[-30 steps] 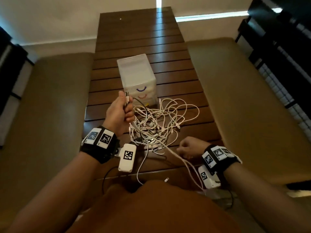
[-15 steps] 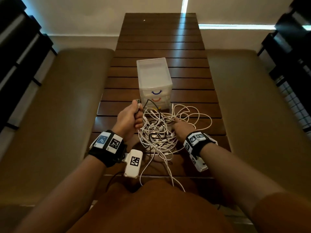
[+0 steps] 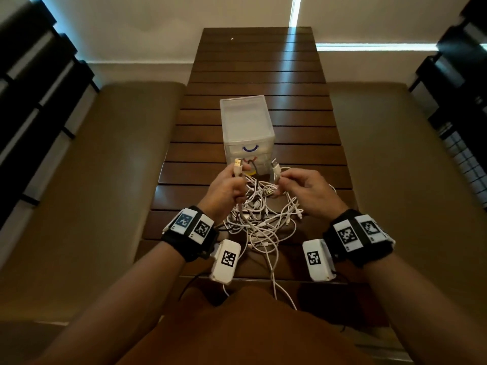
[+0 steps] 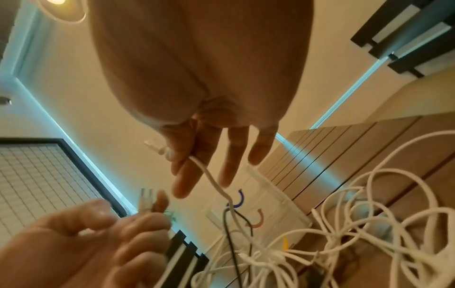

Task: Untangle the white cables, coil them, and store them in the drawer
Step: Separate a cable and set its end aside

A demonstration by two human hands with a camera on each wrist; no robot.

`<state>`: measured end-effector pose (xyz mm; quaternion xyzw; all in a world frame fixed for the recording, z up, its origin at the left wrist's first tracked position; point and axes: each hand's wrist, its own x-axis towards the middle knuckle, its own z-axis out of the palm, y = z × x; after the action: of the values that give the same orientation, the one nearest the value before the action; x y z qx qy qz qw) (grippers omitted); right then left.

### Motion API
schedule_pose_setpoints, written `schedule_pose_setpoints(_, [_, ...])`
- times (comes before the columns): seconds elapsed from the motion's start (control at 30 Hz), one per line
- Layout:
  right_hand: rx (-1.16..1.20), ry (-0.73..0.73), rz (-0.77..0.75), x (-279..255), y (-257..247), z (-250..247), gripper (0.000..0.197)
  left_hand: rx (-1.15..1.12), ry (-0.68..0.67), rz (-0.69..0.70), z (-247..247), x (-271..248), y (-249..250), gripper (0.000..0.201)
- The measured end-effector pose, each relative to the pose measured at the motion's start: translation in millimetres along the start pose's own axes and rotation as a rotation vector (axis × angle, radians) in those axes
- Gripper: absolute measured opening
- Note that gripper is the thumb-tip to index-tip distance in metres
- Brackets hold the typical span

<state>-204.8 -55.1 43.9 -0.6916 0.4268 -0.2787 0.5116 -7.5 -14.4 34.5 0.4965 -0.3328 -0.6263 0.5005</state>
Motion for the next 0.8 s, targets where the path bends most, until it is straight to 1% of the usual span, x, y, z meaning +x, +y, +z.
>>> schedule_pose_setpoints(0.07, [0.057, -0.059, 0.031, -3, -7, 6, 0.016, -0.037, -0.044, 0.001, 10, 0, -1, 0.038])
schedule_pose_setpoints(0.13, [0.109, -0.093, 0.089, -3, -9, 13, 0.018, -0.096, -0.06, -0.001, 18, 0, 0, 0.045])
schedule_pose_setpoints(0.2, [0.165, -0.101, 0.143, -4, -10, 19, 0.018, -0.138, -0.048, 0.003, 23, -2, 1, 0.043])
schedule_pose_setpoints(0.27, [0.193, -0.109, 0.162, -3, -12, 24, 0.018, -0.14, -0.03, 0.003, 24, -1, 1, 0.031])
schedule_pose_setpoints(0.33, [0.212, -0.122, 0.157, -2, -14, 28, 0.018, -0.094, -0.023, 0.015, 24, -1, 0, 0.014])
schedule_pose_setpoints(0.4, [0.228, -0.123, 0.153, 0, -16, 32, 0.017, 0.015, 0.019, 0.013, 24, -1, -3, 0.022])
schedule_pose_setpoints(0.47, [0.229, -0.115, 0.151, 2, -16, 37, 0.018, 0.099, 0.056, 0.016, 24, -2, -4, 0.025])
schedule_pose_setpoints(0.5, [0.23, -0.115, 0.149, 3, -16, 40, 0.019, 0.13, 0.048, 0.028, 24, -2, -5, 0.025])
schedule_pose_setpoints(0.63, [0.256, -0.112, 0.15, 4, -17, 45, 0.023, 0.24, -0.062, 0.101, 25, -2, -4, 0.029])
schedule_pose_setpoints(0.73, [0.257, -0.093, 0.153, 2, -19, 44, 0.025, 0.31, -0.048, 0.122, 27, -1, -2, 0.032])
schedule_pose_setpoints(0.8, [0.2, -0.096, 0.143, 2, -16, 43, 0.021, 0.317, -0.007, 0.127, 28, 0, -1, 0.036])
